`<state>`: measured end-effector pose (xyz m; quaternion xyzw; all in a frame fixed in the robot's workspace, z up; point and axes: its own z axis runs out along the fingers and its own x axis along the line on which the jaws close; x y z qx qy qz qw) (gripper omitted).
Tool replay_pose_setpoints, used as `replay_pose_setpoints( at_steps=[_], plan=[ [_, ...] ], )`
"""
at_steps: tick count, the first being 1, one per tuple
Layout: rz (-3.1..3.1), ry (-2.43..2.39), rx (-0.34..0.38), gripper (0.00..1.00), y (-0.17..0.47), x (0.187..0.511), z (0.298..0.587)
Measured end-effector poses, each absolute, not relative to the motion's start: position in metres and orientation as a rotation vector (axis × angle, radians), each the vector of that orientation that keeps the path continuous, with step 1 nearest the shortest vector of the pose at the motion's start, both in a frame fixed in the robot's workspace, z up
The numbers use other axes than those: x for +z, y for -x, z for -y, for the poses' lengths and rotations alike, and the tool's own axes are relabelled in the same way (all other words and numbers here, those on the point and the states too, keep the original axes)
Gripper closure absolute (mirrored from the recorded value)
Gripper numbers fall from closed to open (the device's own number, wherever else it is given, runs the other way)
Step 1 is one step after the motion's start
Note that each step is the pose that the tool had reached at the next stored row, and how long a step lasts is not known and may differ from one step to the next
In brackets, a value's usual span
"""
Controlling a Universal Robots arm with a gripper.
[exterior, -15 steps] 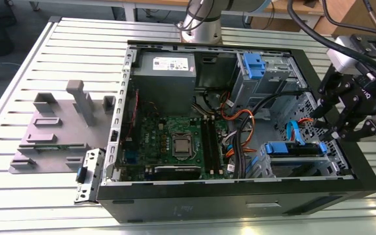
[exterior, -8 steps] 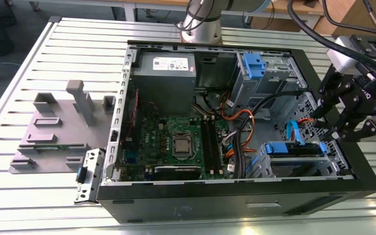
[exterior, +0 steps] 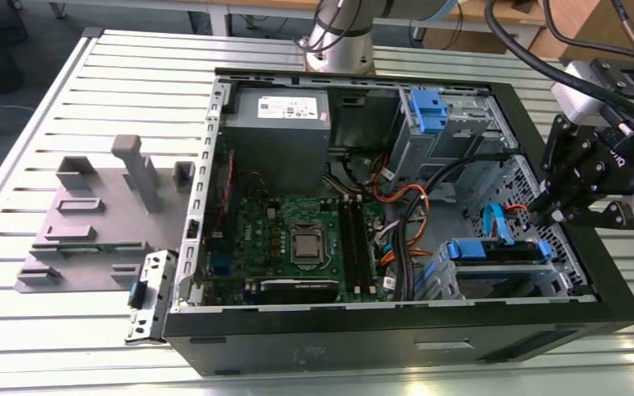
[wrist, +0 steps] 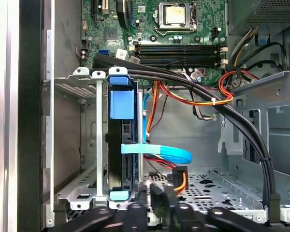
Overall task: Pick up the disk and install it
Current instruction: 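Insert the second disk wire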
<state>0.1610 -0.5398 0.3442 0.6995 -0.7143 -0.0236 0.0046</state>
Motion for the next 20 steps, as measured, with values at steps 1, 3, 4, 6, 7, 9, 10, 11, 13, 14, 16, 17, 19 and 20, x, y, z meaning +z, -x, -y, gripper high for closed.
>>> replay_pose_setpoints(
  at_steps=[1,3,4,6,7,9,10,11,13,14,16,17,19,20],
  plan=[
    [2.237,-2.191,-0.073,0.77,-0.1610,0.3442,0.5398],
    [2.237,-2.191,-0.073,0.83,-0.1610,0.3442,0.5398],
    [2.237,-2.190,-0.072,0.84,-0.1610,0.3442,0.5398],
    [2.237,-2.190,-0.072,0.84,-0.1610,0.3442,0.5398],
    [2.236,-2.190,-0.071,0.84,-0.1610,0.3443,0.5398],
    [2.236,-2.190,-0.071,0.84,-0.1610,0.3442,0.5398],
    [2.236,-2.190,-0.070,0.84,-0.1610,0.3442,0.5398],
    [2.236,-2.189,-0.070,0.84,-0.1610,0.3442,0.5398],
    [2.236,-2.189,-0.070,0.84,-0.1607,0.3442,0.5397],
    [2.236,-2.190,-0.070,0.84,-0.1600,0.3441,0.5397],
    [2.236,-2.190,-0.069,0.84,-0.1575,0.3441,0.5398],
    [2.236,-2.190,-0.069,0.84,-0.1561,0.3439,0.5398],
    [2.236,-2.190,-0.069,0.84,-0.1538,0.3439,0.5398],
    [2.236,-2.190,-0.069,0.84,-0.1529,0.3437,0.5398]
  ],
)
